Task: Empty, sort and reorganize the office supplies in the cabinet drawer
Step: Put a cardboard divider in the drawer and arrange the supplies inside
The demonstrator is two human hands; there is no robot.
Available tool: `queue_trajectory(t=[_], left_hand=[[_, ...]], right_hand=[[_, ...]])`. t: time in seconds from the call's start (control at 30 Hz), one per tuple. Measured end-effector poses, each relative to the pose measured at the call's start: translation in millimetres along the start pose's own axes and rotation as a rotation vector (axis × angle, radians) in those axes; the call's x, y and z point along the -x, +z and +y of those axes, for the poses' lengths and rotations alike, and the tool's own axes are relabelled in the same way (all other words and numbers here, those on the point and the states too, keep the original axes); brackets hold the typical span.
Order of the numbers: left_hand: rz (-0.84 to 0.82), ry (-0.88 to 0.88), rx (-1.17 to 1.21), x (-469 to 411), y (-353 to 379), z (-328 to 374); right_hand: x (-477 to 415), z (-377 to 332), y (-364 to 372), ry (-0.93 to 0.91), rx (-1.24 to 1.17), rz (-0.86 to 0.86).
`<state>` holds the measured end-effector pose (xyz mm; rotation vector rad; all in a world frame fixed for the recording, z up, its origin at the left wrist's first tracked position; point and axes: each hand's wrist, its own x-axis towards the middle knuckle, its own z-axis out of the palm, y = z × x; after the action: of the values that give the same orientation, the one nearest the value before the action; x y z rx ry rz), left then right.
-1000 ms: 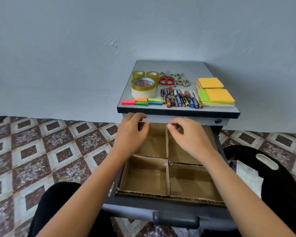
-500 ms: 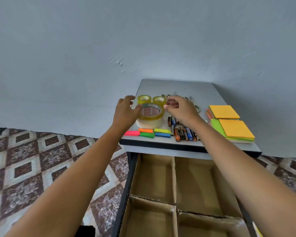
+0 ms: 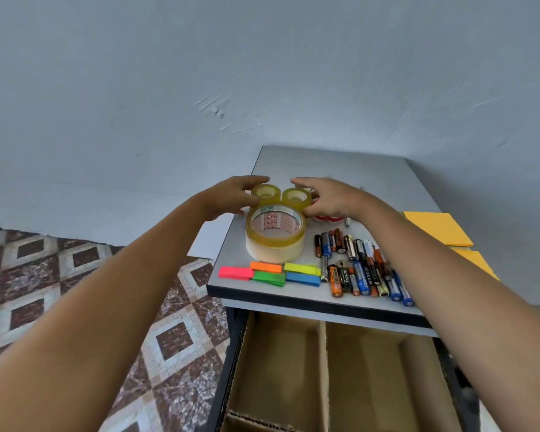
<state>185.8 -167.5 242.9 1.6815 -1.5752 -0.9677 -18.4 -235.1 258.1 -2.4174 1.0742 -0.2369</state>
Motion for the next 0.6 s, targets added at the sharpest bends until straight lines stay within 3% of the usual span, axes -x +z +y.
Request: queue_trajectory(t=[0.3,0.47,0.6], left_hand=[[-0.093,0.001,-0.116,-11,-15,-1],[0.026,0.021,-0.078,-6,-19,-2],[0.303,0.068,-0.048,9,-16,7]], right_hand=[[-3,5,-4,-0.024,-0.053,-0.008],[3,5,-5,-0.023,-0.094,0.074],[21,1,-11,0.003,-0.176,0.274]])
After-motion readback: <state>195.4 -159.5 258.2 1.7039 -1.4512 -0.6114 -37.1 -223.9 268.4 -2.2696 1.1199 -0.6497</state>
